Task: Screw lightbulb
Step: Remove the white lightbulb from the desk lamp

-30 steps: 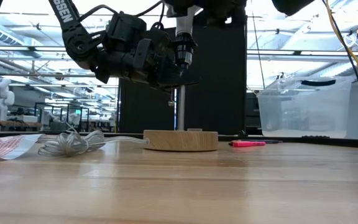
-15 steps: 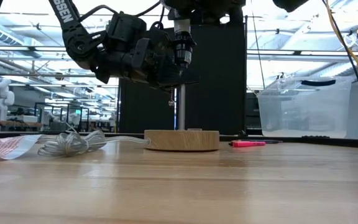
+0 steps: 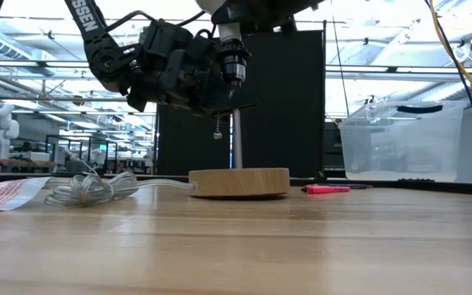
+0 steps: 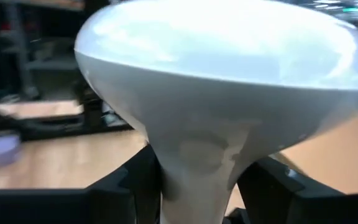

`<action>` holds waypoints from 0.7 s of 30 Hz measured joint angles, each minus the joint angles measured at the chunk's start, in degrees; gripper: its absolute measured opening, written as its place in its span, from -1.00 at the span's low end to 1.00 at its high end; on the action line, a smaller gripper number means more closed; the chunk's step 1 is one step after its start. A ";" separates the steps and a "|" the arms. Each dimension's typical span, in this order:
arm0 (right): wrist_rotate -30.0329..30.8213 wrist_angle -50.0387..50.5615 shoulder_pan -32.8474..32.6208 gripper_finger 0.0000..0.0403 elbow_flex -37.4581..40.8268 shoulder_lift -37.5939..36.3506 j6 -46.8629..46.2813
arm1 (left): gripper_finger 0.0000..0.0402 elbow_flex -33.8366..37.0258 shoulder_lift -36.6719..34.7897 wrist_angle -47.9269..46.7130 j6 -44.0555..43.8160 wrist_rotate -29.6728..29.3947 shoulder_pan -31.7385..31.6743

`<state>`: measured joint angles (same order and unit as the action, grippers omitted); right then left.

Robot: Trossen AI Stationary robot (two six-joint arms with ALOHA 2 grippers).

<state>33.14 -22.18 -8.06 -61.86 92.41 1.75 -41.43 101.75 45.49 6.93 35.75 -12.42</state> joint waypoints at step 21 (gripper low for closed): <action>-30.05 10.73 6.91 0.10 0.15 -2.57 2.48 | -0.86 -0.02 0.00 -2.49 2.36 8.09 0.19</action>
<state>3.08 -11.44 -1.15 -61.71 89.84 4.23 -41.45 101.75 43.00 9.30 43.83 -12.23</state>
